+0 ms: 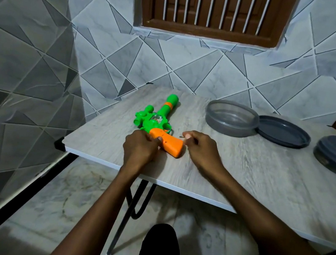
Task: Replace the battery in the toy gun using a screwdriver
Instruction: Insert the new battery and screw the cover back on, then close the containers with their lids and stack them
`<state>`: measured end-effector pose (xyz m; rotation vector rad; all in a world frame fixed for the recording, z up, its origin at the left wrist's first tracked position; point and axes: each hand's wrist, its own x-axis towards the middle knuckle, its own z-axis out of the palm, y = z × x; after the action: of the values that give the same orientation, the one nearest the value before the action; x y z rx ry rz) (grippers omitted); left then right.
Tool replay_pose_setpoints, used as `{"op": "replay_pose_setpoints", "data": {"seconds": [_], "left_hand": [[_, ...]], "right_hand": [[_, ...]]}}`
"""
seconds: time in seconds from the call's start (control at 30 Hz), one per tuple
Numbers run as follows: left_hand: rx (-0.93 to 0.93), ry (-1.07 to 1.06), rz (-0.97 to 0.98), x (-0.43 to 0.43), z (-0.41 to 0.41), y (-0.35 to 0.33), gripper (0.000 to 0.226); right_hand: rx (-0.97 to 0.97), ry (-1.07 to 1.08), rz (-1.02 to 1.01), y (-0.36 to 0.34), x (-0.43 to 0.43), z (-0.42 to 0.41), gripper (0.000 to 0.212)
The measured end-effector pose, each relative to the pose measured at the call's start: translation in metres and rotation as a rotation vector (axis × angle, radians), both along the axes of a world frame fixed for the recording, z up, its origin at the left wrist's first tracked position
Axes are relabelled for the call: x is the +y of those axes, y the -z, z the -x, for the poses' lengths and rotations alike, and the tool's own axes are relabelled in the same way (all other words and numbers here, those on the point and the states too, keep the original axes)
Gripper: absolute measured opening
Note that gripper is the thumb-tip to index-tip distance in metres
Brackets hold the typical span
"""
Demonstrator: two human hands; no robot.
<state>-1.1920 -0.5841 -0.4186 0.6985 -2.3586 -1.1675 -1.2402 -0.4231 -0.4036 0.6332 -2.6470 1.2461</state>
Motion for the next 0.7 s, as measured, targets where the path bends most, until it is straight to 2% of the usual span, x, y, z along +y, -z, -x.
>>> {"op": "replay_pose_setpoints", "data": {"seconds": [0.07,0.2,0.3,0.43,0.53,0.7], "left_hand": [[0.06,0.003,0.08,0.009,-0.003,-0.007,0.026],[0.197,0.22,-0.058,0.041,0.008,-0.016,0.015],[0.211,0.381,-0.066,0.076,0.02,-0.019,0.011],[0.16,0.552,0.057,0.121,0.033,-0.018,0.015],[0.103,0.66,0.132,0.158,0.048,-0.016,0.018],[0.072,0.626,0.299,0.194,0.073,-0.011,0.037]], "right_hand": [[-0.033,0.023,0.089,-0.002,0.018,0.0,0.029],[-0.11,0.047,0.22,-0.003,0.069,0.003,0.022],[-0.1,0.143,0.194,-0.003,0.114,0.008,0.017],[0.049,0.372,0.061,0.001,0.175,0.023,0.014],[0.075,0.501,-0.091,0.009,0.215,0.034,0.013],[0.161,0.515,-0.439,0.016,0.24,0.045,0.014]]}}
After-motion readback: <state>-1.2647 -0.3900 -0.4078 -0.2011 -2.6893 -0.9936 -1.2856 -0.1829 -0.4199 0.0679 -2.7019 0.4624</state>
